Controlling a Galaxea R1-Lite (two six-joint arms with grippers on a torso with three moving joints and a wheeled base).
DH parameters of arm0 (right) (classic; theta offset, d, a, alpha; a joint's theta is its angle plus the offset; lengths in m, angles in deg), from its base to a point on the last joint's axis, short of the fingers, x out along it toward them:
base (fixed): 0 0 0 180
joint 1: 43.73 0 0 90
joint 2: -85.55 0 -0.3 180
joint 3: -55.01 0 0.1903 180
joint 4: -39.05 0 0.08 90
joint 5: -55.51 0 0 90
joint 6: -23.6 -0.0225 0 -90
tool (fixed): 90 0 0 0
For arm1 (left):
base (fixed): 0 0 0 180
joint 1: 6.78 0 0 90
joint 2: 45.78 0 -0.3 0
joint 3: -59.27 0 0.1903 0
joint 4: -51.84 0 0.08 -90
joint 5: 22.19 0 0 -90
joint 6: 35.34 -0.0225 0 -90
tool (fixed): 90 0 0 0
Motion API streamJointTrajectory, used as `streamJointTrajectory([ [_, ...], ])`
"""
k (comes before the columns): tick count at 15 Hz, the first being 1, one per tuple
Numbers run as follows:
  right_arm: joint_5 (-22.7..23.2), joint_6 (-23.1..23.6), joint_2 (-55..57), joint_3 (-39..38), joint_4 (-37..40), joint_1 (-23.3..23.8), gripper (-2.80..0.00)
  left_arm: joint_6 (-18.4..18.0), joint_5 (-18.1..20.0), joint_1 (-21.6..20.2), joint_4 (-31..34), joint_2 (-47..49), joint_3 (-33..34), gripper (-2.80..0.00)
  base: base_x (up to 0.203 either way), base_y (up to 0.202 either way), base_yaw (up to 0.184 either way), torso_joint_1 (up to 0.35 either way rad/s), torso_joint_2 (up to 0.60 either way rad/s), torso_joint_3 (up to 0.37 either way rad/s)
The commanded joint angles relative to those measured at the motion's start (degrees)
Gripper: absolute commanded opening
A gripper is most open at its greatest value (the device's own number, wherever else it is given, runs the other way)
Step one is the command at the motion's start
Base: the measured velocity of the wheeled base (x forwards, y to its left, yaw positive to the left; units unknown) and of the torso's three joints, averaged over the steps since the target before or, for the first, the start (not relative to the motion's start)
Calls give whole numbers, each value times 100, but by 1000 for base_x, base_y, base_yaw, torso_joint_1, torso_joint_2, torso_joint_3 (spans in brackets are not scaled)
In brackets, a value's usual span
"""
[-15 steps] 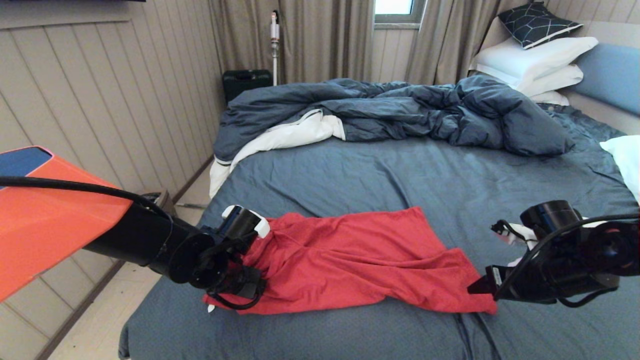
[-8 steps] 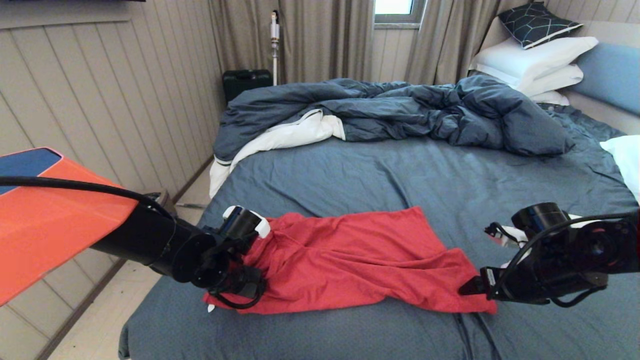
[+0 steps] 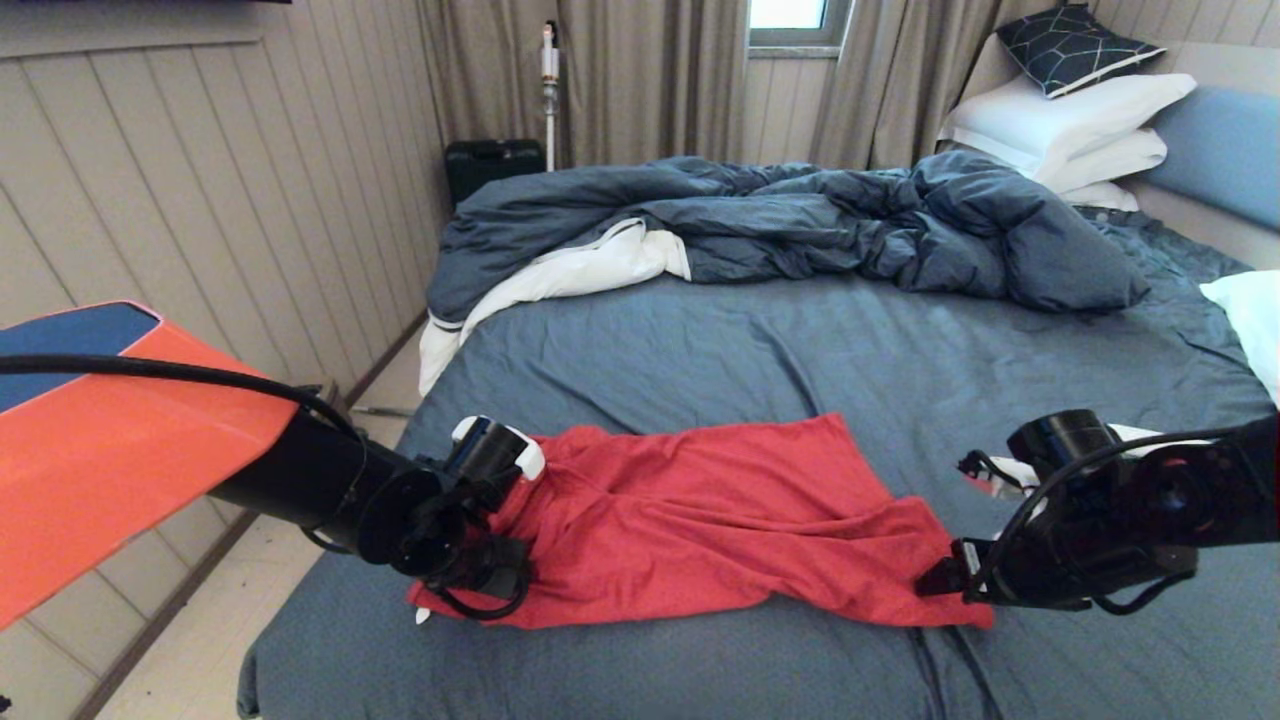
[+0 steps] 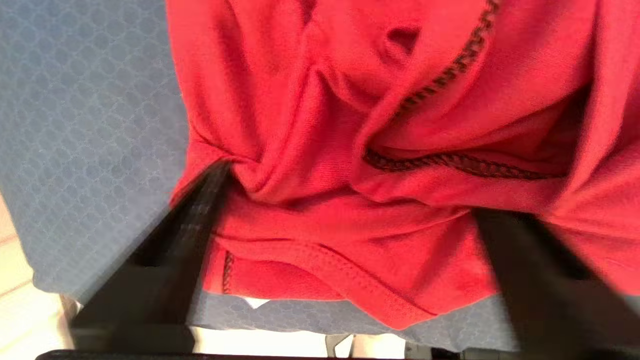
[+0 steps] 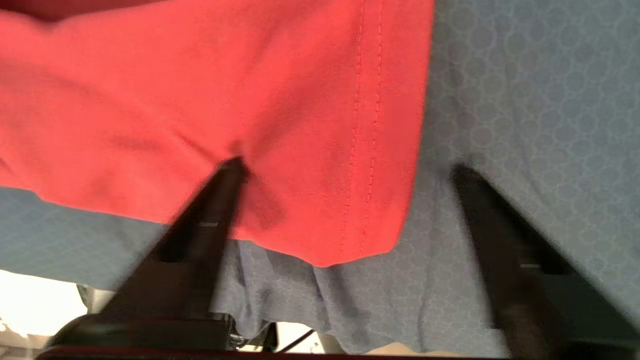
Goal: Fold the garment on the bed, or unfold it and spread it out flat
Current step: Fold the red T-shirt
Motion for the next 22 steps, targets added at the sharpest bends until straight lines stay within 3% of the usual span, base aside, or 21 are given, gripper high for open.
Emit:
streamJointTrajectory([
  [1, 6, 20, 35, -41, 8, -20, -280, 11, -6, 0, 7, 17, -9, -280, 0, 0, 0, 0, 0, 0],
  [13, 1, -36, -101, -18, 61, -115, -280, 304, -3, 4, 29, -135, -432, -280, 0, 0, 0, 0, 0, 0],
  [18, 45, 53, -736, -130, 538, -87, -280, 156, -31, 95, 372, -873, 275, -280, 0, 0, 0, 0, 0, 0],
  [22, 70, 508, -1208, -361, 1104, 85, -280, -192, -33, 296, 402, -1255, 682, -280, 0, 0, 0, 0, 0, 0],
])
